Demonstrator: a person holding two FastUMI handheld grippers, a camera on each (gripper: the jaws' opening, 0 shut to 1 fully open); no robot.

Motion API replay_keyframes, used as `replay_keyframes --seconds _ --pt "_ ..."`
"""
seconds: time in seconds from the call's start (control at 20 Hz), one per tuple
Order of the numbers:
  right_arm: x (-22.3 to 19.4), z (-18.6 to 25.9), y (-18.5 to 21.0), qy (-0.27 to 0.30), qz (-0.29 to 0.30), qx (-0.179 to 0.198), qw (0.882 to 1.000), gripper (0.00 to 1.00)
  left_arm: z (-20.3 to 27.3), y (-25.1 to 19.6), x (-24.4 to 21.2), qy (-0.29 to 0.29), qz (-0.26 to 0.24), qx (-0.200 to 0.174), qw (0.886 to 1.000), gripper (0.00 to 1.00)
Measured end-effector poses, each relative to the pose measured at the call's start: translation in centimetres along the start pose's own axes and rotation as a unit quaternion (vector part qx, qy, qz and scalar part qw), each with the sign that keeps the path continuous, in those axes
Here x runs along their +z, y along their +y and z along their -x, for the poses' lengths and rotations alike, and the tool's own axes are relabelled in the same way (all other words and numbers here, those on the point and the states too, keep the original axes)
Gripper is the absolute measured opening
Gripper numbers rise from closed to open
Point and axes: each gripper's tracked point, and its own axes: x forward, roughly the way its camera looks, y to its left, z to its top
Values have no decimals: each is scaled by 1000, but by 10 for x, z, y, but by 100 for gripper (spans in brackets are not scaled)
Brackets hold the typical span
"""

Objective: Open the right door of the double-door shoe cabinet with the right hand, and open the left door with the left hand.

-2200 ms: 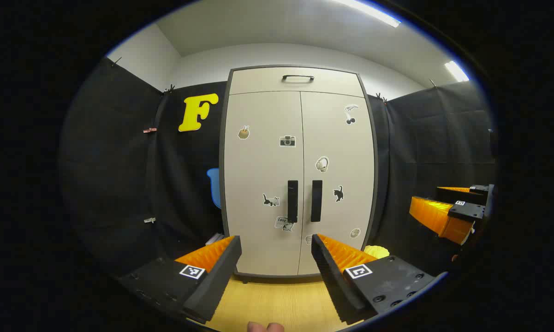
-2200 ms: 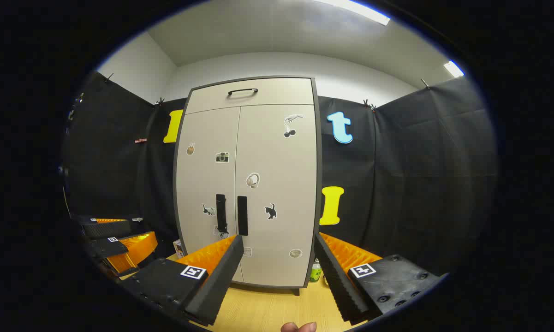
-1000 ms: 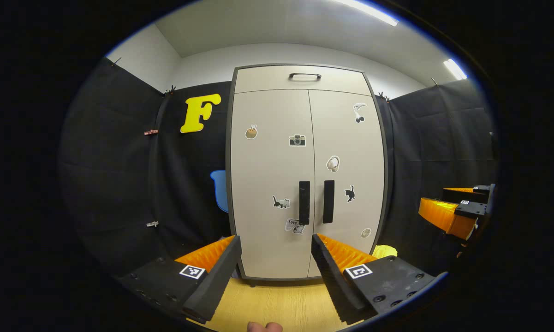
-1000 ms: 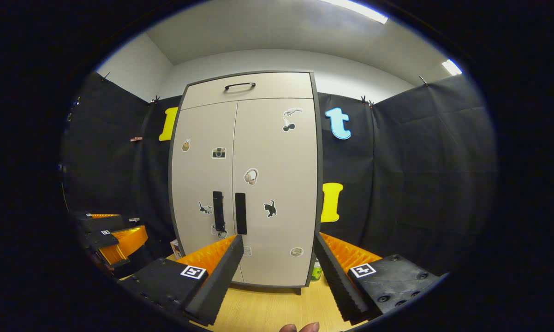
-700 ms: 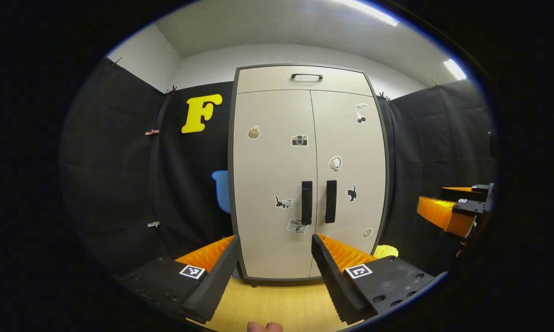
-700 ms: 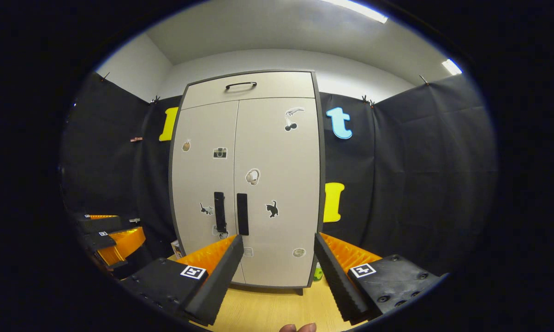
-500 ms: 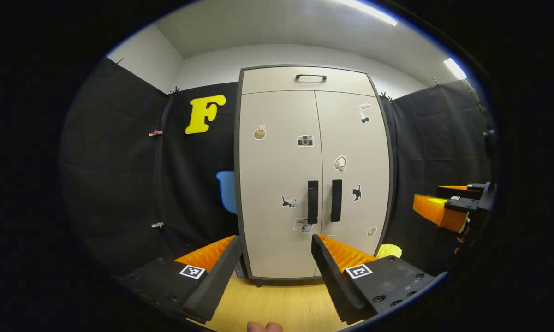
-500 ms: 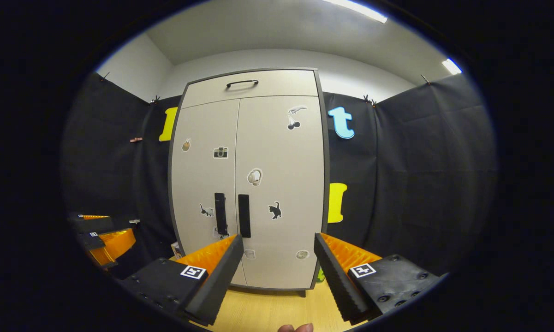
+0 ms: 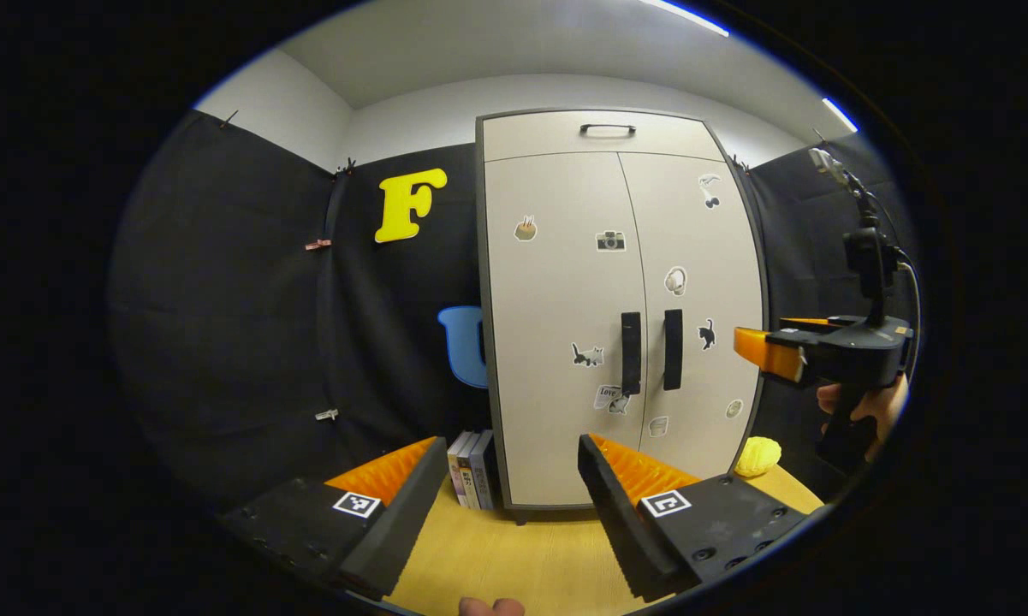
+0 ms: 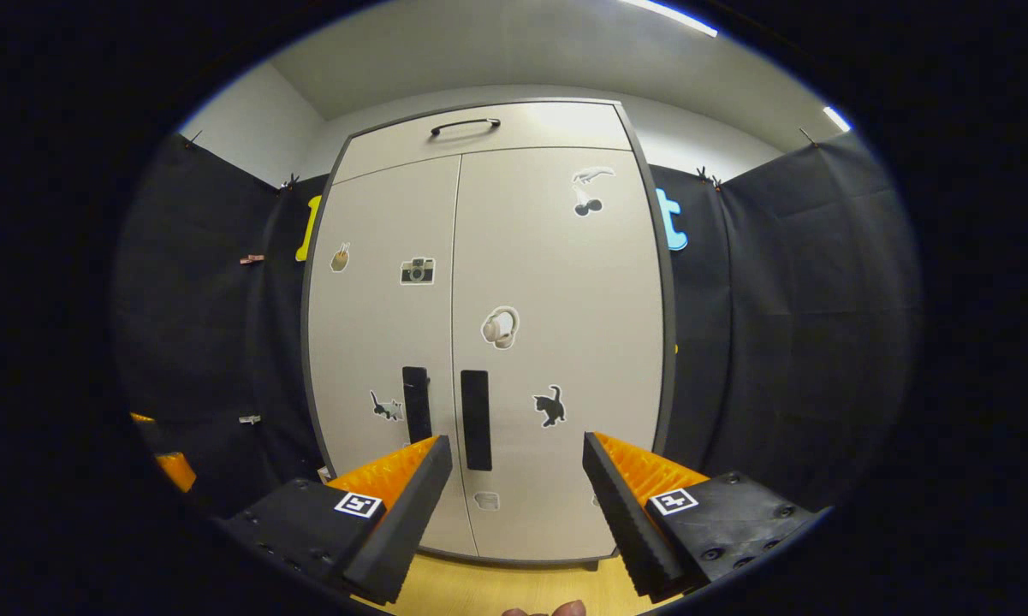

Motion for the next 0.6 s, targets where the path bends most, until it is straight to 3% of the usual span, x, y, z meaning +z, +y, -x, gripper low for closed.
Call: replay_keyframes --seconds 0.35,0.6 --pt "-15 -89 28 6 -21 -5 1000 98 -12 17 -6 4 -3 13 1000 95" --pt "-44 -124 30 34 -14 -14 999 98 -16 25 -14 11 8 16 1000 95"
